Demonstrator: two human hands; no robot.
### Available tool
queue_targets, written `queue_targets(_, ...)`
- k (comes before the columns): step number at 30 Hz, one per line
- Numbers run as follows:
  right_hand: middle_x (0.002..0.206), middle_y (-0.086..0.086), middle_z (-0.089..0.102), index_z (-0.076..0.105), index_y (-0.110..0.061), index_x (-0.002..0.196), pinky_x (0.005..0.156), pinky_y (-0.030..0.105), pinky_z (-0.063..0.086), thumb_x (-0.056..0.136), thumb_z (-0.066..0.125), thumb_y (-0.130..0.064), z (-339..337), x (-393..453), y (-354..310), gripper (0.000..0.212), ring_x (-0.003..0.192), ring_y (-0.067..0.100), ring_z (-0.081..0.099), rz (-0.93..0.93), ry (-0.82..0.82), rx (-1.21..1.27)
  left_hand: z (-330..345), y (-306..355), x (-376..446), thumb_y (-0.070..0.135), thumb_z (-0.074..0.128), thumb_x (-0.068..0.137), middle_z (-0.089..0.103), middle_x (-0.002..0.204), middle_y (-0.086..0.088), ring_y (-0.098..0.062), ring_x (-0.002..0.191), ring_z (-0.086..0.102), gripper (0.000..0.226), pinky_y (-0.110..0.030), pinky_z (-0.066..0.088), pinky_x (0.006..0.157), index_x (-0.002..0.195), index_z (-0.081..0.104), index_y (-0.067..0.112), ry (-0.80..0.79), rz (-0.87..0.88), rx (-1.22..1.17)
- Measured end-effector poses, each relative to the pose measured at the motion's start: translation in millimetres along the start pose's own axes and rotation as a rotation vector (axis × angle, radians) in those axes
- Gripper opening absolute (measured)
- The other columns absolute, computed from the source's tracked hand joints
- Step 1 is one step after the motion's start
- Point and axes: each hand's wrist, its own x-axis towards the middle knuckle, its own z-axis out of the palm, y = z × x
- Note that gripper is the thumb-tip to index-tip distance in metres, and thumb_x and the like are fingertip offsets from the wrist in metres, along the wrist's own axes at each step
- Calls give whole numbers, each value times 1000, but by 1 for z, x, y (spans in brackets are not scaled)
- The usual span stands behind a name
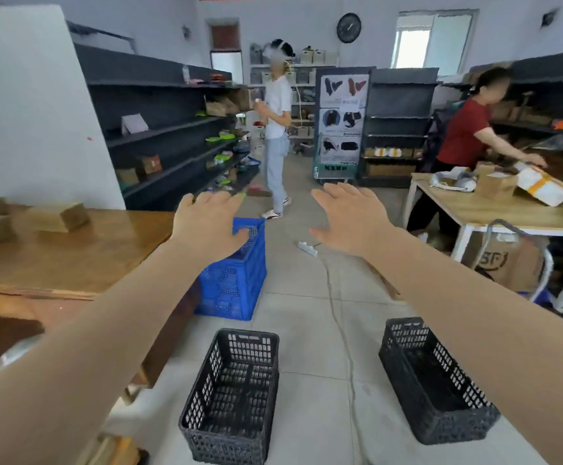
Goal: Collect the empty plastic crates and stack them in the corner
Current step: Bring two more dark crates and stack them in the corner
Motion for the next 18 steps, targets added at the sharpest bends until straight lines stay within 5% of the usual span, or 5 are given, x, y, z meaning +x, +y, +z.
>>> queue_targets(18, 151, 5, 33, 25, -19, 150, 110, 40, 24, 91, 48, -52, 167, 261, -36, 71, 140, 24, 28, -512, -48, 84, 164, -70, 96, 53, 40, 93, 39, 151, -1, -30, 139, 34, 59, -49, 22, 114, 146, 32, 29, -227, -554, 88)
